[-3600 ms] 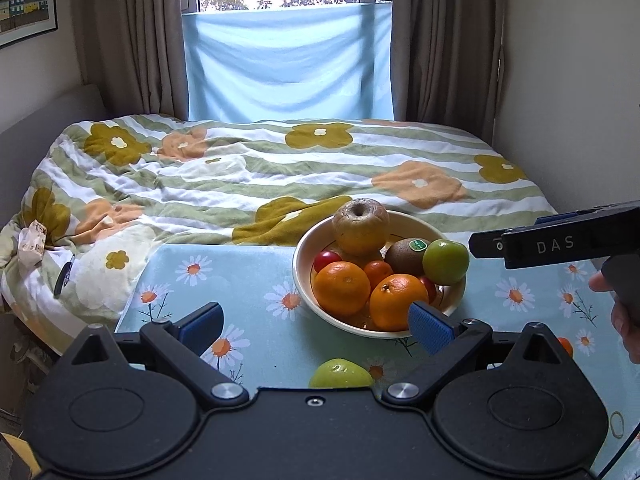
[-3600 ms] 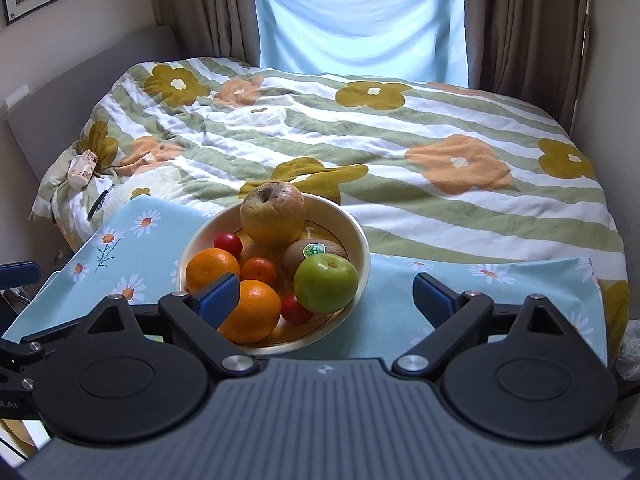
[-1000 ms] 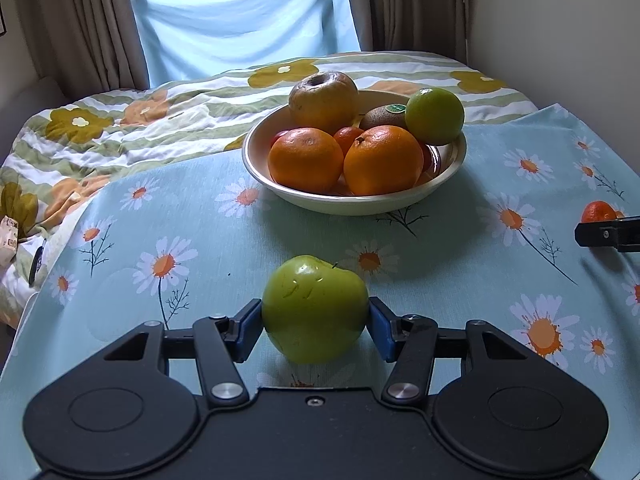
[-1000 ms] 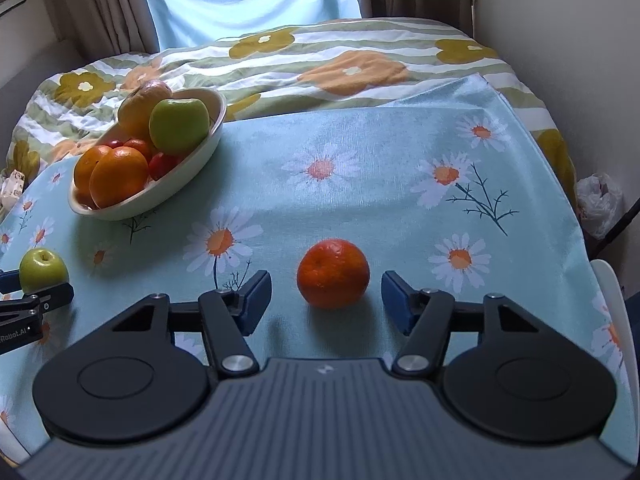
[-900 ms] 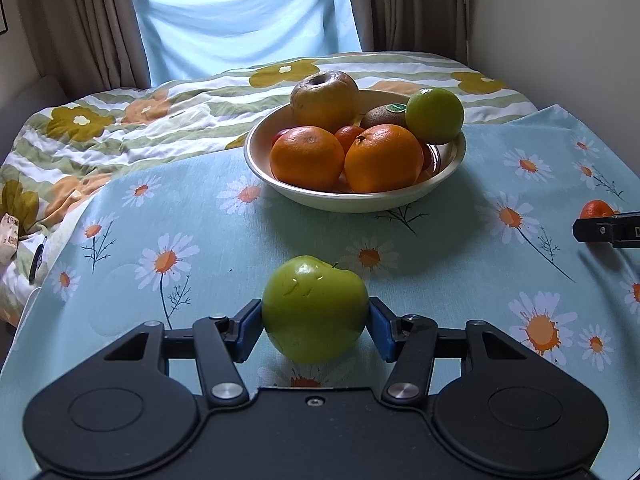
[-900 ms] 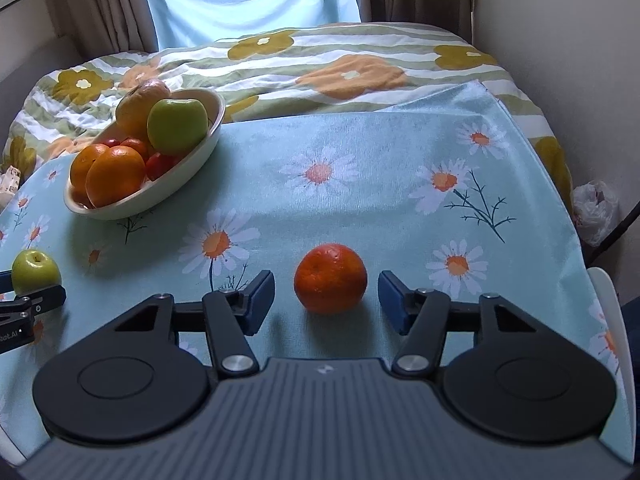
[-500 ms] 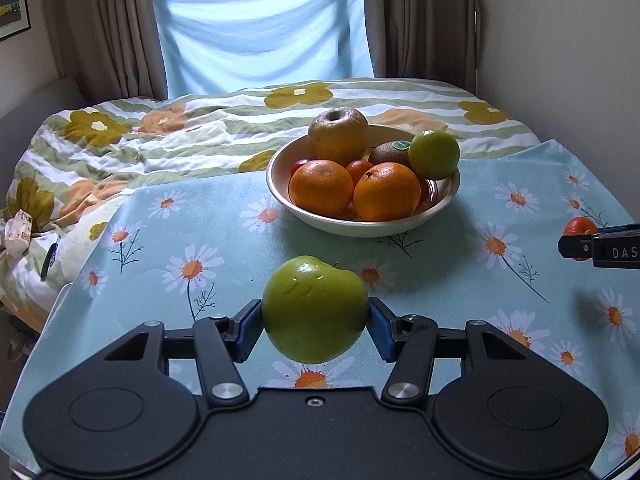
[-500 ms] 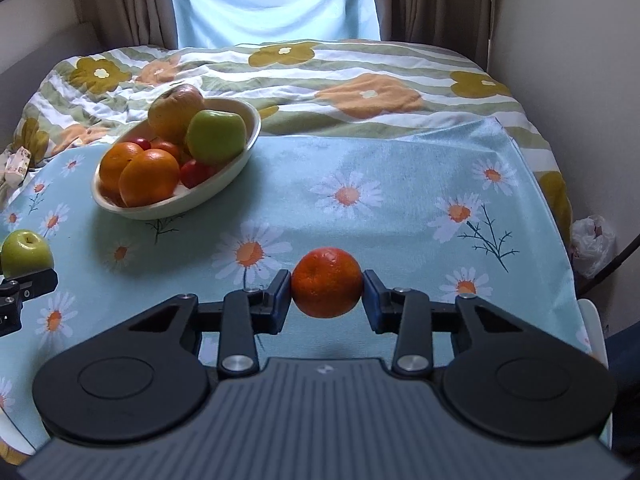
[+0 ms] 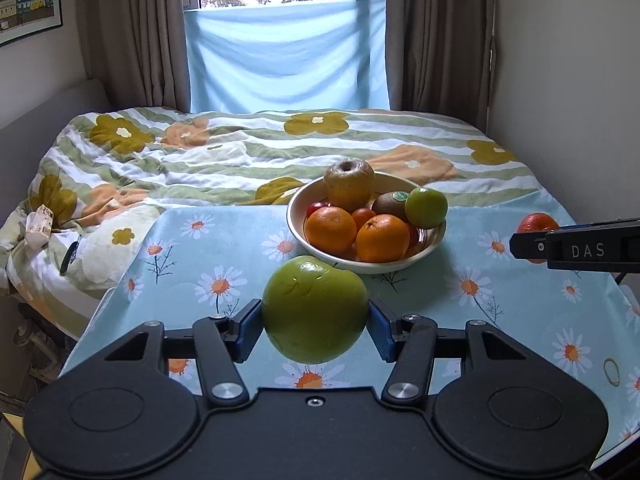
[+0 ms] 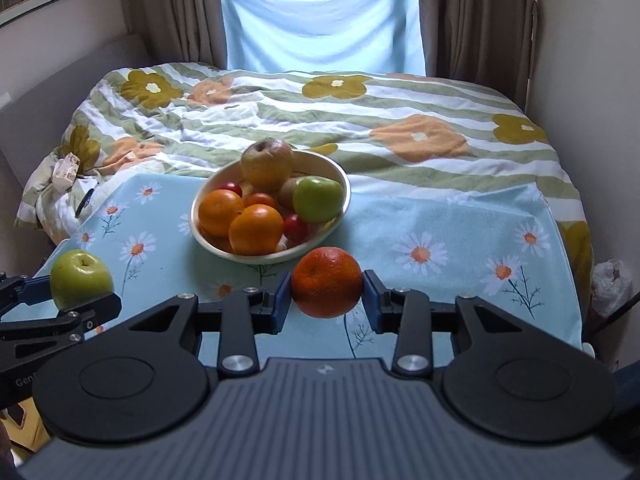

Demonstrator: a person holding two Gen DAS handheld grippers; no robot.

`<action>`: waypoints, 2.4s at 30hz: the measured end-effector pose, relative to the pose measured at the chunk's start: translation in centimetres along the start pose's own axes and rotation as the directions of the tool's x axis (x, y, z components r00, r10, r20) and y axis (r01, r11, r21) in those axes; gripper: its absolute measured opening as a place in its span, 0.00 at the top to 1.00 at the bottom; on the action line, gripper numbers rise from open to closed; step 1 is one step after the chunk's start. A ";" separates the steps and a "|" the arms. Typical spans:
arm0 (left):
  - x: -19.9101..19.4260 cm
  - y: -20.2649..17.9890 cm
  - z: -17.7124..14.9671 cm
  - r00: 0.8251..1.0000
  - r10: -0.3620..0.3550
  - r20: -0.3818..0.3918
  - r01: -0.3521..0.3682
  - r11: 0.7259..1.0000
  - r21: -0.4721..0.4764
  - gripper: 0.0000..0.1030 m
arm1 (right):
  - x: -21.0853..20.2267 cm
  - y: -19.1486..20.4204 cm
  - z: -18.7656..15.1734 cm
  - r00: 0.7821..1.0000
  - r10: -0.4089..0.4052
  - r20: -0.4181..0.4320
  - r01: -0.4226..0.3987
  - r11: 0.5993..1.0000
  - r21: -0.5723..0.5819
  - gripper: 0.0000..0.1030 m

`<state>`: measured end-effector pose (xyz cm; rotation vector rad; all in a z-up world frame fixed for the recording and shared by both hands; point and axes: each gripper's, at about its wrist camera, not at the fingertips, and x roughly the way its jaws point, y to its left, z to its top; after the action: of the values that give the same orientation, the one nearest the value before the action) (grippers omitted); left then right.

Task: Organize fruits
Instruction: 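Carry the green apple and tangerine into the white bowl and release both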

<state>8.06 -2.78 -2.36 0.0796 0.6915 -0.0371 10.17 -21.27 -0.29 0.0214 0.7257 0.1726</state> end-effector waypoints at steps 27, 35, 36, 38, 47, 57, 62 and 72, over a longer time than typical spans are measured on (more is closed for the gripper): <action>9.3 2.7 11.4 0.994 -0.105 0.014 0.104 0.993 0.054 0.42 | 7.1 1.1 11.4 1.000 -0.015 -0.014 0.015 1.000 0.015 0.49; 14.9 3.0 12.7 0.991 -0.130 -0.043 0.133 0.988 0.081 0.42 | 11.3 0.5 12.1 0.998 -0.038 -0.058 0.042 0.997 0.058 0.49; 15.5 3.0 12.8 0.990 -0.133 -0.052 0.137 0.987 0.085 0.42 | 11.8 0.4 12.1 0.997 -0.042 -0.064 0.046 0.997 0.061 0.49; 16.6 3.0 12.7 0.988 -0.139 -0.068 0.145 0.985 0.092 0.42 | 12.6 0.3 12.2 0.996 -0.047 -0.075 0.052 0.997 0.065 0.49; 19.4 3.0 11.9 0.981 -0.152 -0.123 0.166 0.979 0.114 0.42 | 14.9 0.3 12.2 0.993 -0.062 -0.097 0.070 0.995 0.074 0.49; 19.5 1.4 11.4 0.972 -0.198 -0.129 0.218 0.963 0.160 0.42 | 16.1 0.0 11.9 0.991 -0.070 -0.113 0.082 0.991 0.102 0.49; 19.3 1.0 11.3 0.969 -0.215 -0.124 0.233 0.959 0.159 0.42 | 16.2 -0.2 11.8 0.991 -0.070 -0.114 0.082 0.991 0.107 0.49; 18.0 0.2 11.6 0.970 -0.239 -0.048 0.244 0.951 0.189 0.07 | 16.3 -0.5 11.7 0.991 -0.069 -0.115 0.082 0.991 0.107 0.49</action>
<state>29.30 -3.75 -4.93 0.1827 0.7182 -0.3398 30.00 -18.55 -2.32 0.0914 0.8454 0.0610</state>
